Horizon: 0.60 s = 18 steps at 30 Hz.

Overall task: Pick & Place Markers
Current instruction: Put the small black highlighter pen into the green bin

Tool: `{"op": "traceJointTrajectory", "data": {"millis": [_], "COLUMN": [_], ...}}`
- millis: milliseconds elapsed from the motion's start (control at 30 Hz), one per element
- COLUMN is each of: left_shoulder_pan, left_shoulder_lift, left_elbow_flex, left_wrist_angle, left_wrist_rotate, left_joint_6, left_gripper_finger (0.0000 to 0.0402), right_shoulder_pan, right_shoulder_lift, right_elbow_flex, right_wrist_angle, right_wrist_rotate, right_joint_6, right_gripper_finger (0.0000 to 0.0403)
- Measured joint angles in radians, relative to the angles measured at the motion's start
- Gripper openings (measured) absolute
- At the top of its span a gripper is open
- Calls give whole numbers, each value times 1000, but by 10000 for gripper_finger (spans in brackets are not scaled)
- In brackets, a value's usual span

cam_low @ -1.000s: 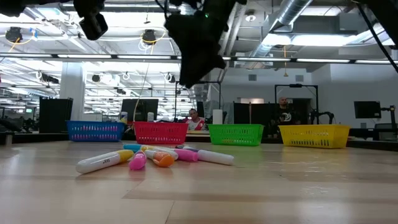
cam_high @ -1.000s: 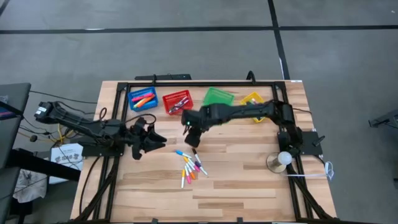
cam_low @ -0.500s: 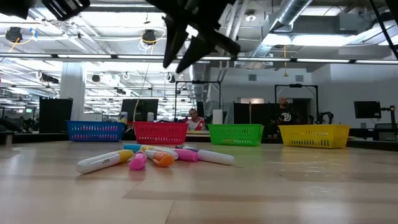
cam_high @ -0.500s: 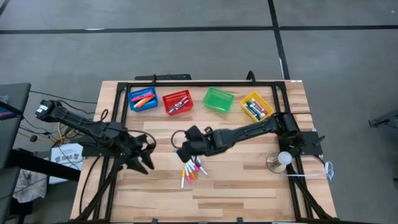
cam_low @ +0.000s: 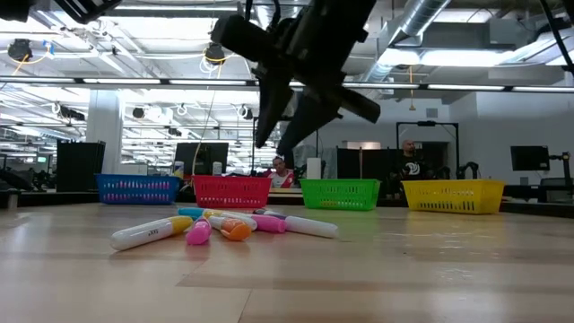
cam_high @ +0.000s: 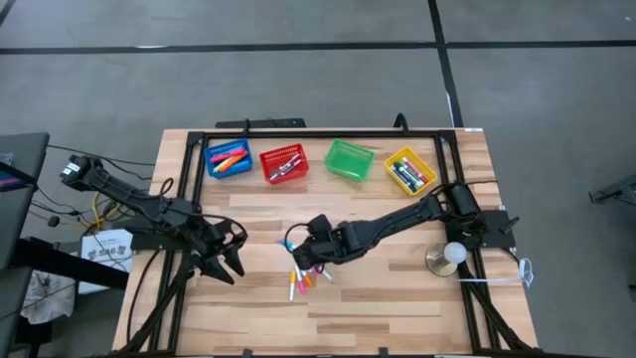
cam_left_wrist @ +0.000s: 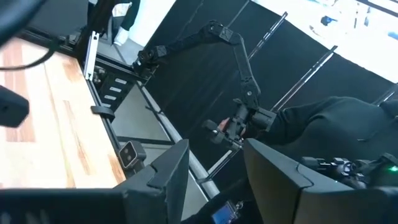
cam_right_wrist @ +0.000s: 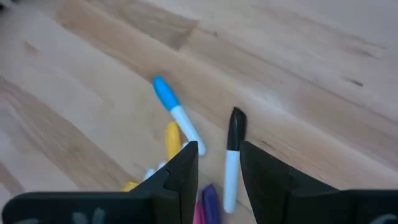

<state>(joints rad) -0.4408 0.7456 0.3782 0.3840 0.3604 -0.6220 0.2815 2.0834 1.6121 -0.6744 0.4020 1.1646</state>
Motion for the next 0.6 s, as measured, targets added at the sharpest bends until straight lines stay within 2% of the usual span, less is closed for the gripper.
{"op": "traceJointTrajectory", "data": {"millis": [367,600], "left_shoulder_pan": [5,5], "left_shoulder_lift": [0,0], "left_elbow_flex": [0,0], "left_wrist_angle": [2,6], "left_wrist_rotate": [-2,-13], "left_joint_6": [16,19], "left_gripper_finger": [154,154], "right_shoulder_pan": [4,4], "right_shoulder_lift": [0,0], "right_elbow_flex": [-97,-100], "right_wrist_angle": [198,197], "right_wrist_rotate": [50,51], "right_joint_6": [-120,-197], "right_gripper_finger": [108,108]}}
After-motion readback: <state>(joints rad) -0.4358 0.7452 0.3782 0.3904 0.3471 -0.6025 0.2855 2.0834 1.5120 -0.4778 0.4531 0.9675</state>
